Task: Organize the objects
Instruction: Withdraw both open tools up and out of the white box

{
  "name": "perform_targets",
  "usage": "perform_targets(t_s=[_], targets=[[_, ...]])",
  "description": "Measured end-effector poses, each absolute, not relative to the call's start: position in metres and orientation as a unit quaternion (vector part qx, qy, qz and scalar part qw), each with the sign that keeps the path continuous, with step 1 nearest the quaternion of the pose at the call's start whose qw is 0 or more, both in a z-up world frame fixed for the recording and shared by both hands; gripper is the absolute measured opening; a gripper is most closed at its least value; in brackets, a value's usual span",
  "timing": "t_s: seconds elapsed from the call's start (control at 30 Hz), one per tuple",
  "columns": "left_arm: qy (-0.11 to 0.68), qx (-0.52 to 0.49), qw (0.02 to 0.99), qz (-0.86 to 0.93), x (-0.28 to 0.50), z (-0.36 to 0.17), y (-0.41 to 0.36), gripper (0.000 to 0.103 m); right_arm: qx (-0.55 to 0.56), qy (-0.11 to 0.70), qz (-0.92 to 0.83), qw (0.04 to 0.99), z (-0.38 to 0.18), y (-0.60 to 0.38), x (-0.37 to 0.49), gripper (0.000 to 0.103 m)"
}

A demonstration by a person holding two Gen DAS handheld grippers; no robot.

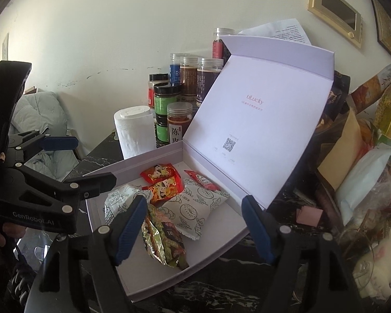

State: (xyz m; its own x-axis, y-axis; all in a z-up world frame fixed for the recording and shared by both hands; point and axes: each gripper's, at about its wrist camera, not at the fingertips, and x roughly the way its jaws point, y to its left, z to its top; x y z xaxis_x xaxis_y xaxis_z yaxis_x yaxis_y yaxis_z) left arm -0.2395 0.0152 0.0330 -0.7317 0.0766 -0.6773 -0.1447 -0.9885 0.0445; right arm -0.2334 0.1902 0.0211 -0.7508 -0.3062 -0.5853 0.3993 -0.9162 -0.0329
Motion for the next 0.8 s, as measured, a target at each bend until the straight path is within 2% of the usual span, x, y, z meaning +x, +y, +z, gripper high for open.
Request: perform_targets(t_s=[0.13, 0.3, 0.8], targets=[[0.048, -0.352, 0.062, 0.933, -0.227, 0.044, 0.018, 0.101, 0.287, 0.073, -0.938, 0.178, 0.032, 0.194, -0.222, 0.078], [0.051, -0.340, 0.054, 0.937, -0.211, 0.057, 0.018, 0.101, 0.283, 0.073, -0.942, 0.163, 0.043, 0.198, -0.208, 0.088], [0.061, -0.315, 0.053, 0.946, -0.155, 0.088, 0.024, 0.101, 0.259, 0.079, -0.952, 0.141, 0.076, 0.203, -0.151, 0.088]])
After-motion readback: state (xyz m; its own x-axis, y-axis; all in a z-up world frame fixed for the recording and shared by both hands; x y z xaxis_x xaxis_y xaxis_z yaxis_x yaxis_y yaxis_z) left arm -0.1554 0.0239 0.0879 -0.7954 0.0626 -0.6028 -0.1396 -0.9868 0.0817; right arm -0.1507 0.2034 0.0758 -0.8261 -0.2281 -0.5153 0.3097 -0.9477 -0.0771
